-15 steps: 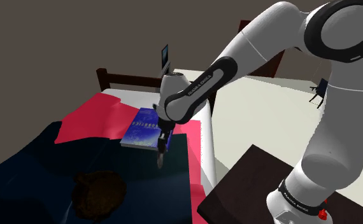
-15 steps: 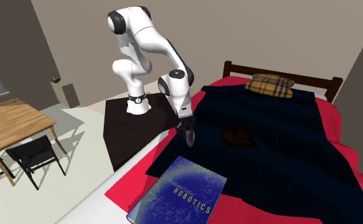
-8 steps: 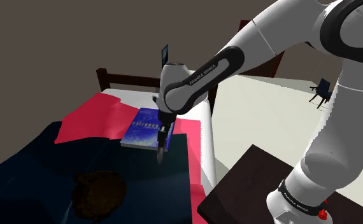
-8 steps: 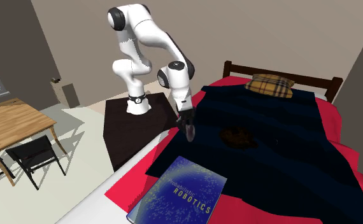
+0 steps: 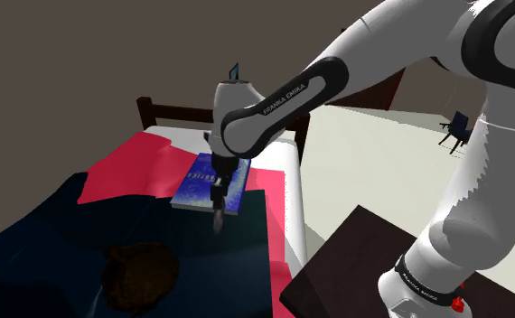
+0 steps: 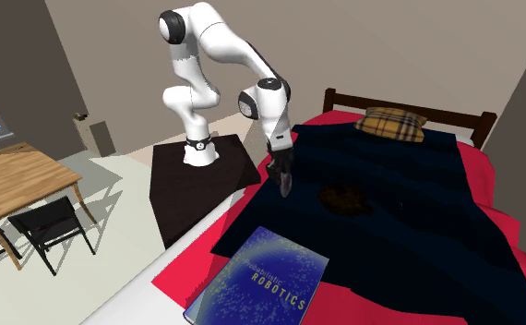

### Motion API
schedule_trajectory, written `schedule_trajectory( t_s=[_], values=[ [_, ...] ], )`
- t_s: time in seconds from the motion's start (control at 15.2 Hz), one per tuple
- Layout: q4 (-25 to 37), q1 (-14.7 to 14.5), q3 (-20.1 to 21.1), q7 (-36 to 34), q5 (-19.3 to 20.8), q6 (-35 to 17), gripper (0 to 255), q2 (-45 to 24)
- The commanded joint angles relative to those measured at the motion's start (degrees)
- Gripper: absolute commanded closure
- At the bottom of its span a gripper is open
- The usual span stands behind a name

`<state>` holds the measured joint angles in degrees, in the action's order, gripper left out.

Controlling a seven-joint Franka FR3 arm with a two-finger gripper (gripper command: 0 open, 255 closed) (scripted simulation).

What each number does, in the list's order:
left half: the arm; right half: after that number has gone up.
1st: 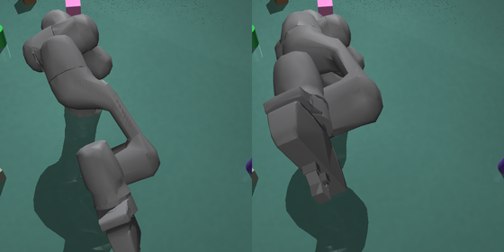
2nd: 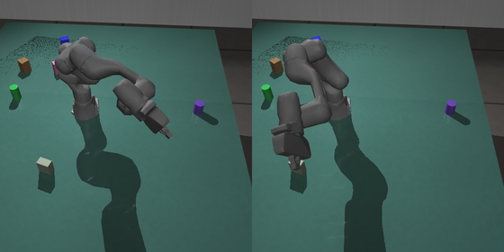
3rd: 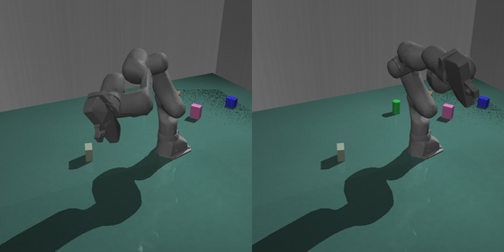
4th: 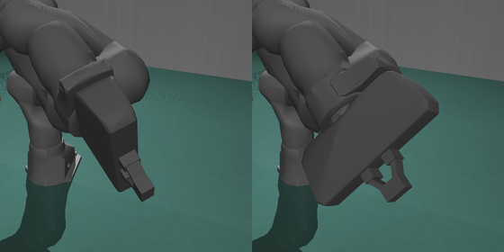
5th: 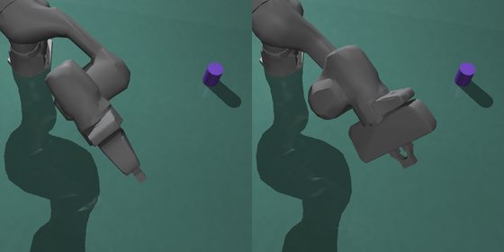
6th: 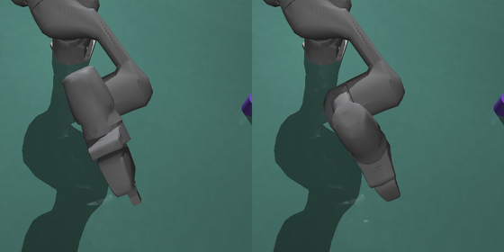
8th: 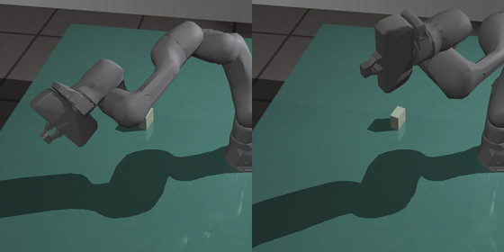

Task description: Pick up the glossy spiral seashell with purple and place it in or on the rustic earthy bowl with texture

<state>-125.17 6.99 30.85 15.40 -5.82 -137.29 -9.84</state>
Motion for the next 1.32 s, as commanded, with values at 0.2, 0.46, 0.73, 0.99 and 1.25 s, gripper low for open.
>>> schedule_trajectory(
  t_s=[0.2,0.46,0.73,0.99,1.25],
  values=[
    [7.6,-5.3,0.8,-9.0,4.9,2.0,255,-5.4],
    [14.7,-10.4,0.6,-15.6,8.9,4.1,255,-10.5],
    [23.2,-15.9,-0.1,-21.3,12.4,7.0,255,-16.0],
    [31.2,-20.7,-0.9,-25.2,14.9,10.1,255,-21.0],
    [30.2,-21.0,-1.5,-25.5,15.7,7.7,255,-22.5]
  ],
)
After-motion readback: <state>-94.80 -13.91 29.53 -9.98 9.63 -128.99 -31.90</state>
